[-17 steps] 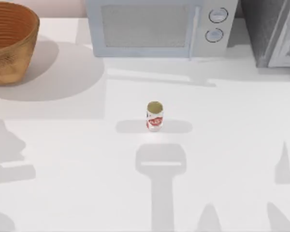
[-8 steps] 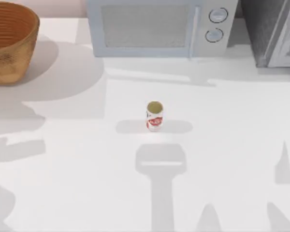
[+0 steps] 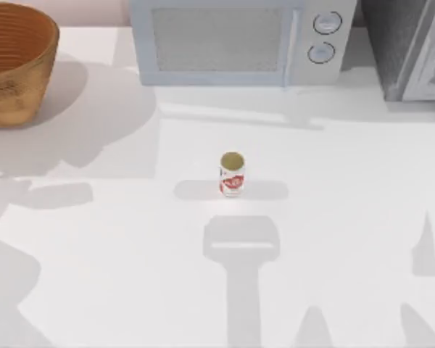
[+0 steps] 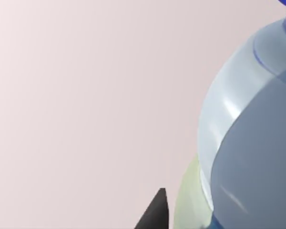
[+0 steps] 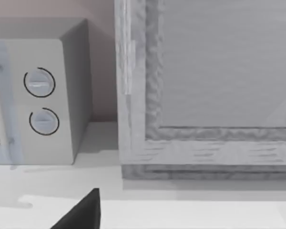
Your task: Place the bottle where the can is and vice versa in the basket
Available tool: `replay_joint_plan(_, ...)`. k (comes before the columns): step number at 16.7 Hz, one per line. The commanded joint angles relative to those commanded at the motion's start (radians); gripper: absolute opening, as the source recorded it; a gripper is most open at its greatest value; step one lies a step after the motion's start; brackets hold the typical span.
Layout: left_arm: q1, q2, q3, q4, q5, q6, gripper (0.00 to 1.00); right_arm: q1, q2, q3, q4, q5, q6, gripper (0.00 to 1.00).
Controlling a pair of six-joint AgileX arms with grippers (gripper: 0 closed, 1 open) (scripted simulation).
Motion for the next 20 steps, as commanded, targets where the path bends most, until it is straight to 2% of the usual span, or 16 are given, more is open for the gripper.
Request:
replay_joint_plan(10, -0.015, 0.053, 0.296, -0.502, 0.160, 0.113, 0.00, 0.000, 0.000, 0.000, 0.000, 0.000, 0.000, 1.00)
replay_joint_plan(13, -0.031, 0.065, 0.384, -0.739, 0.226, 0.141, 0.00, 0.000, 0.000, 0.000, 0.000, 0.000, 0.000, 1.00)
replay_joint_plan(17, -0.062, 0.072, 0.508, -1.136, 0.334, 0.179, 0.00, 0.000, 0.000, 0.000, 0.000, 0.000, 0.000, 1.00)
replay_joint_plan(20, -0.092, 0.074, 0.579, -1.354, 0.414, 0.192, 0.00, 0.000, 0.000, 0.000, 0.000, 0.000, 0.000, 1.00)
